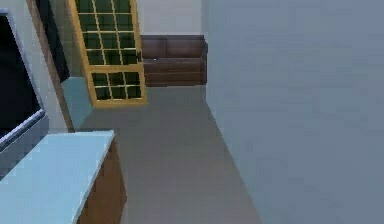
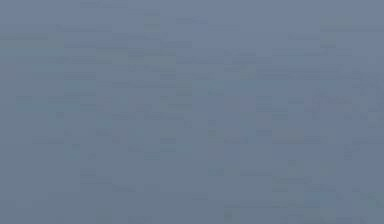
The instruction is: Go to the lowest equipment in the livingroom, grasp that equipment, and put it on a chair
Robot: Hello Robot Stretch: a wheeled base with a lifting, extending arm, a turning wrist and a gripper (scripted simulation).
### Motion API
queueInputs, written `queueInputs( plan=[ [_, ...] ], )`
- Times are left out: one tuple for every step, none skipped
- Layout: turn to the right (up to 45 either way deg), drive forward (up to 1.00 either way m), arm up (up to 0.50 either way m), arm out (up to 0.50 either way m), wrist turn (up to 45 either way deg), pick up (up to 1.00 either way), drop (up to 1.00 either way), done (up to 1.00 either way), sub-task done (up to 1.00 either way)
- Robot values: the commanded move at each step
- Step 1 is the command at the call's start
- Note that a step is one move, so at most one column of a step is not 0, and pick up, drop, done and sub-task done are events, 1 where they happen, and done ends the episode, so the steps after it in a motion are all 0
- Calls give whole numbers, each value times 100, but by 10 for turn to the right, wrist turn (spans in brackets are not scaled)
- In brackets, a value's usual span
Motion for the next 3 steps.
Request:
queueInputs(
  plan=[
    [0, 100, 0, 0, 0, 0, 0, 0, 0],
    [-30, 0, 0, 0, 0, 0, 0, 0, 0],
    [0, 100, 0, 0, 0, 0, 0, 0, 0]
  ],
)
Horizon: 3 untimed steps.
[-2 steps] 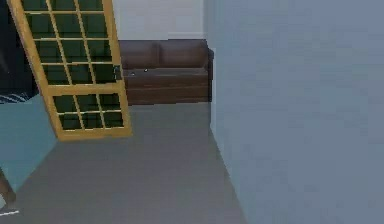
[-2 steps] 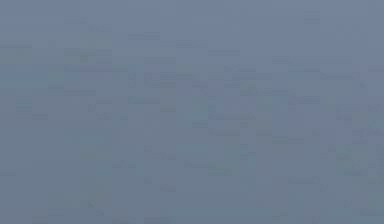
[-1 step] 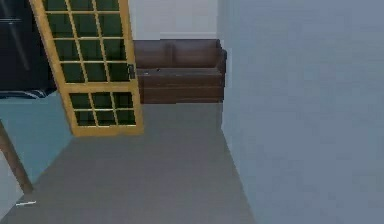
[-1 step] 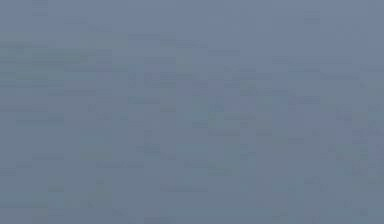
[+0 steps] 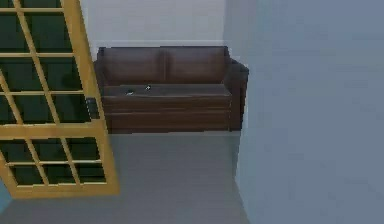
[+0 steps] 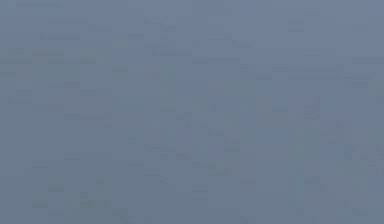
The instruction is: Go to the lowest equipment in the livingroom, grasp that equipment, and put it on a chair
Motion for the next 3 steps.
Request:
queueInputs(
  plan=[
    [0, 100, 0, 0, 0, 0, 0, 0, 0],
    [0, 55, 0, 0, 0, 0, 0, 0, 0],
    [-450, 0, 0, 0, 0, 0, 0, 0, 0]
  ],
)
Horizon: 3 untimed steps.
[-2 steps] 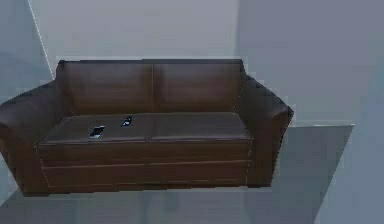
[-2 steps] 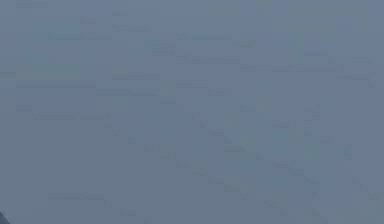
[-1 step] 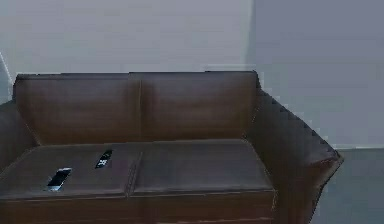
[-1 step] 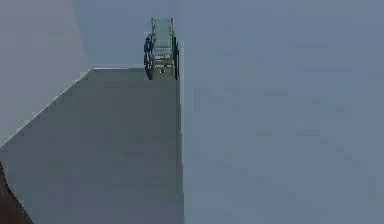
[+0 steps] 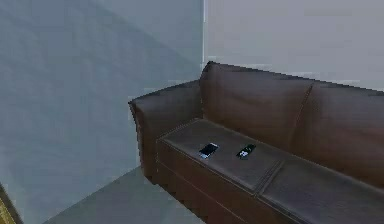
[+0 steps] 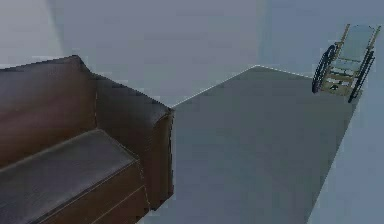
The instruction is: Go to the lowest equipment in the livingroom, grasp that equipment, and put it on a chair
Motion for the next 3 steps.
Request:
queueInputs(
  plan=[
    [-150, 0, 0, 0, 0, 0, 0, 0, 0],
    [0, 50, 0, 0, 0, 0, 0, 0, 0],
    [450, 0, 0, 0, 0, 0, 0, 0, 0]
  ],
)
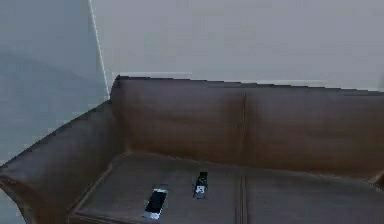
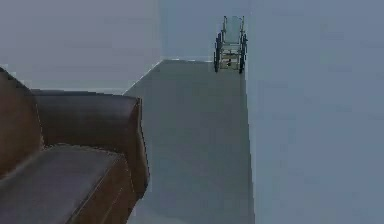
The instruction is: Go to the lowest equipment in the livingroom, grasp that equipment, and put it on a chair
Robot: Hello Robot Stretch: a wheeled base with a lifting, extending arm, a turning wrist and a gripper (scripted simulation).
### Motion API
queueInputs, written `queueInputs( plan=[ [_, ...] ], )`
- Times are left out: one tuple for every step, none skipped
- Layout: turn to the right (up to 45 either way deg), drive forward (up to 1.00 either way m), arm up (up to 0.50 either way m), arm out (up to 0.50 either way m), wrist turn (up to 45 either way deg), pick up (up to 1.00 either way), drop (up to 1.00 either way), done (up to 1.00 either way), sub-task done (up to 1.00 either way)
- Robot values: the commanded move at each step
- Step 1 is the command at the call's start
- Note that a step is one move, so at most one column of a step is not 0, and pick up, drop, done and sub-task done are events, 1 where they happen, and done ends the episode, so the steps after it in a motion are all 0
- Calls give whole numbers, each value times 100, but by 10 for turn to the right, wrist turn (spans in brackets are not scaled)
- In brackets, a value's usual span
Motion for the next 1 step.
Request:
queueInputs(
  plan=[
    [450, 0, 0, 0, 0, 0, 0, 0, 0]
  ],
)
